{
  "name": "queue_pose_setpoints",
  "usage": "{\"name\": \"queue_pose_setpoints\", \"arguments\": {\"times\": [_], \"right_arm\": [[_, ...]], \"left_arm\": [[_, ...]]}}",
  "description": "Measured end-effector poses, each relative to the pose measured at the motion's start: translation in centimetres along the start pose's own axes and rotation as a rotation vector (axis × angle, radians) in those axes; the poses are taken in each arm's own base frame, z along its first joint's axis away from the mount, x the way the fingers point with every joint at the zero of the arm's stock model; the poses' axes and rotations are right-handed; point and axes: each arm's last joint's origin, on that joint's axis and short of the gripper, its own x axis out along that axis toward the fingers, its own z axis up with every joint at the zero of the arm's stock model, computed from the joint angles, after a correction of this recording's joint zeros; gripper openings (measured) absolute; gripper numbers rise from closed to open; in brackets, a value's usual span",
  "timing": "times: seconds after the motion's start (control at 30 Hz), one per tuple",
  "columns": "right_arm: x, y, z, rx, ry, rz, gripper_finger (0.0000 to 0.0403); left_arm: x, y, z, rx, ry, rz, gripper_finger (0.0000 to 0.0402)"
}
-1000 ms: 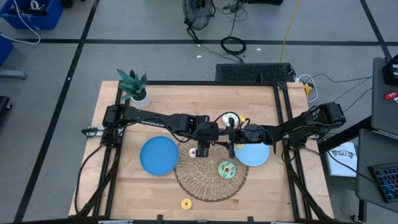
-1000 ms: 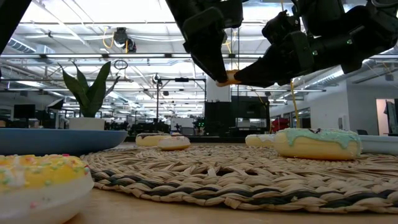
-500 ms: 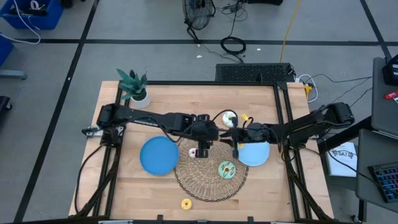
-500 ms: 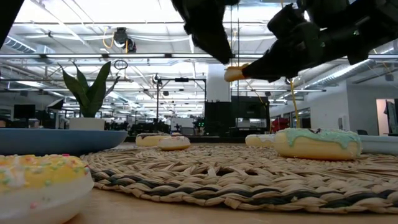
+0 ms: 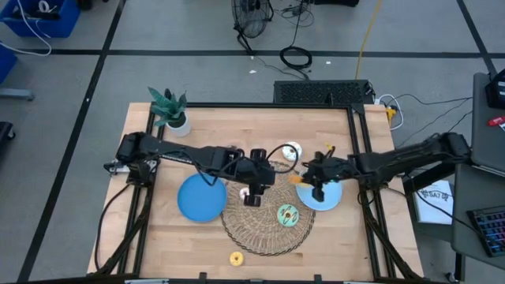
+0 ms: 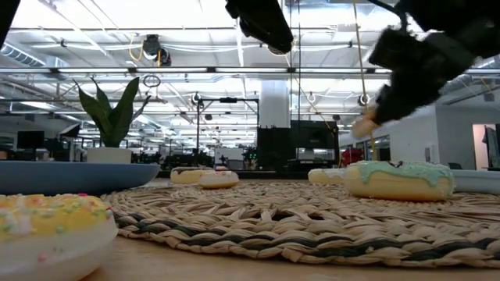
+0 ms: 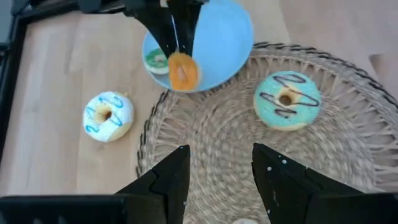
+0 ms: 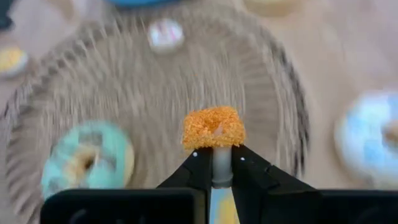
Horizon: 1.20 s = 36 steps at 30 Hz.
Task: Pick & Place donuts
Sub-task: Put the small orange donut on the light blue plate
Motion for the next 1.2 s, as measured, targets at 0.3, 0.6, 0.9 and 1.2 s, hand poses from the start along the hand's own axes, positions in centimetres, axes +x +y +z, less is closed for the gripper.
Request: {"name": "queue_pose_setpoints", "arguments": {"times": [0.3, 0.6, 0.9, 1.2], "right_arm": [[-1.8, 1.3, -2.1, 0.093, 0.126, 0.044, 0.0028], [-0.6, 1.5, -4.8, 0.076, 0.153, 0.005, 0.0028], [0.3, 1.1, -6.4, 0.100, 0.085, 0.050, 0.0035], [0.4, 0.9, -7.2, 0.103, 0.116, 0.086, 0.0094]], "left_arm": [[0.0, -0.4, -0.1, 0.015, 0.013, -0.008, 0.0175], [0.0, -0.1, -0.1, 0.005, 0.015, 0.013, 0.0175], [0.0, -0.1, -0.1, 0.004, 0.006, 0.014, 0.0175], [0.0, -0.1, -0.1, -0.002, 0.008, 0.014, 0.0175]]}}
